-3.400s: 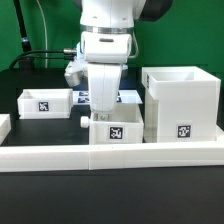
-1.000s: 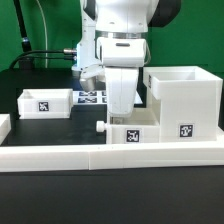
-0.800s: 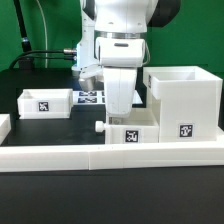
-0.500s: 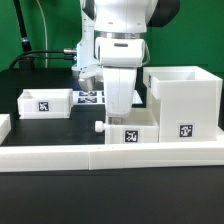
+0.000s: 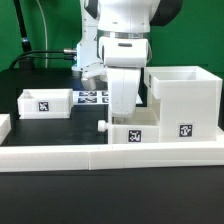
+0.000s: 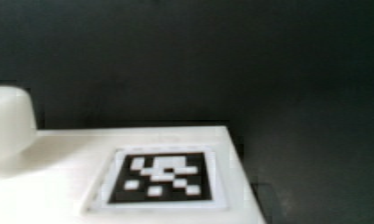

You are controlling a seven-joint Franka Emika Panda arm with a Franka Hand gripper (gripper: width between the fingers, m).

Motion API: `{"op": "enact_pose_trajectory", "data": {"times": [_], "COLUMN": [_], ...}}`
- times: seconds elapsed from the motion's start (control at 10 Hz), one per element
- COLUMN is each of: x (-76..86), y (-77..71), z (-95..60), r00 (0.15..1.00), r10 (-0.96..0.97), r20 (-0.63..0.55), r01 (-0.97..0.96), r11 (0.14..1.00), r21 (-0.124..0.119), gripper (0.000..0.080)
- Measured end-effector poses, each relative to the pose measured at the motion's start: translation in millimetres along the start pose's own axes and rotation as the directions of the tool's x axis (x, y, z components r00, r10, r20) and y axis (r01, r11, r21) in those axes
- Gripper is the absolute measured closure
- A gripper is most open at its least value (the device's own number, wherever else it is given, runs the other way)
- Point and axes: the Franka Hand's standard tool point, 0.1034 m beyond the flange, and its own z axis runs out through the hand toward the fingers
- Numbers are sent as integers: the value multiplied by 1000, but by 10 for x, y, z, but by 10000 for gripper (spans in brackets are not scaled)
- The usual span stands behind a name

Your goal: Assemble drawer

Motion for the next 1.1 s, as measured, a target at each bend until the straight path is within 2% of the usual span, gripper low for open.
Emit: {"op": "enact_pose_trajectory", "data": {"times": [0.2,0.6,0.9,1.0,1.1], "x": [2,113,81,80,87], "y": [0,33,40,41,50], "z": [0,-9,-13,-13,-47], "r00": [1000,997,997,997,997], "r10": [0,-76,-80,-79,-76], "r20": [0,8,15,15,16], "r01": [0,76,80,79,75], "r11": [1000,997,997,997,997], "r21": [0,6,11,11,10], "gripper": [757,757,757,639,639]}}
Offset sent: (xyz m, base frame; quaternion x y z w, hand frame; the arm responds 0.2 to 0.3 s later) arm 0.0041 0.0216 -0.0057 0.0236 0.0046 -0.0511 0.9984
